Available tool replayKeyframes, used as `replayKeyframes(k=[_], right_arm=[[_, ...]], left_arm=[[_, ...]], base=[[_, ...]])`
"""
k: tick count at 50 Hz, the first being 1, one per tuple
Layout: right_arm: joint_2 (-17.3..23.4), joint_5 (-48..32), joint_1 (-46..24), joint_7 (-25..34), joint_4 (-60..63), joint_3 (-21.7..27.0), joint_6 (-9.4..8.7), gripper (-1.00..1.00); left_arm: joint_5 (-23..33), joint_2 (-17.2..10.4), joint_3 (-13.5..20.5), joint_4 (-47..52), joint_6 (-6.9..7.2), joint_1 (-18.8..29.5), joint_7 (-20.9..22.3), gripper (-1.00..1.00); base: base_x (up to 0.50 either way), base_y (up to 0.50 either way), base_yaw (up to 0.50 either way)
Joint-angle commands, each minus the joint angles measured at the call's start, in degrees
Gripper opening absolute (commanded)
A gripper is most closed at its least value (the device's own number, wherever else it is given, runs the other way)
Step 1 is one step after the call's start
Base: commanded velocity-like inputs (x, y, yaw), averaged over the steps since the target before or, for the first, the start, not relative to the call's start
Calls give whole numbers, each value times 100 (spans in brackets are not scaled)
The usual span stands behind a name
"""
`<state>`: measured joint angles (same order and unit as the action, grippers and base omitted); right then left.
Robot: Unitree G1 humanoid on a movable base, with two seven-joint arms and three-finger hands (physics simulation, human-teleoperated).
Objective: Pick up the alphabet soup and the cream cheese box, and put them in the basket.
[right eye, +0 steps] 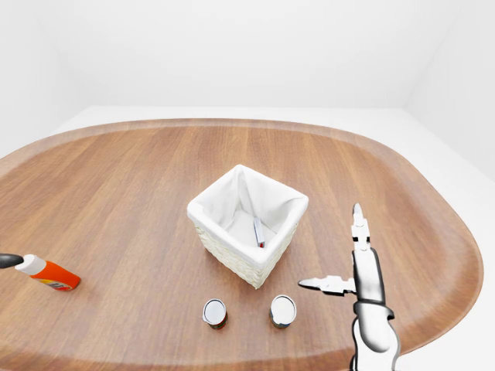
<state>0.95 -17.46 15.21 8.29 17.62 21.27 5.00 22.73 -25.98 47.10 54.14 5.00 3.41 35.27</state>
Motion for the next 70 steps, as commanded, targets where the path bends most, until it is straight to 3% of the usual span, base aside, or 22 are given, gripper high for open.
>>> replayKeyframes(k=[1,19,42,49,56,58,70], right_arm=[[-86,422,176,627,-265,-149,0,100],[7,80,292,945,-844,-522,0,100],[203,-789,255,646,-1579,-1158,0,100],[236,-710,353,827,-1548,-1447,0,100],[243,-926,267,602,-1644,-1520,0,100],[259,-802,371,860,-1513,-1684,0,100],[338,-1038,554,919,-1433,-1899,0,100]], left_arm=[[-46,70,-184,196,0,270,6,100],[-51,82,-179,196,0,256,20,100],[23,81,-174,194,0,248,39,100],[-43,62,-157,249,0,278,54,100],[-41,76,-163,236,0,253,40,100],[-37,66,-163,255,0,265,56,100],[-31,51,-165,277,0,276,69,100]], base=[[0,0,0],[0,0,0],[0,0,0],[0,0,0],[0,0,0],[0,0,0],[0,0,0]])
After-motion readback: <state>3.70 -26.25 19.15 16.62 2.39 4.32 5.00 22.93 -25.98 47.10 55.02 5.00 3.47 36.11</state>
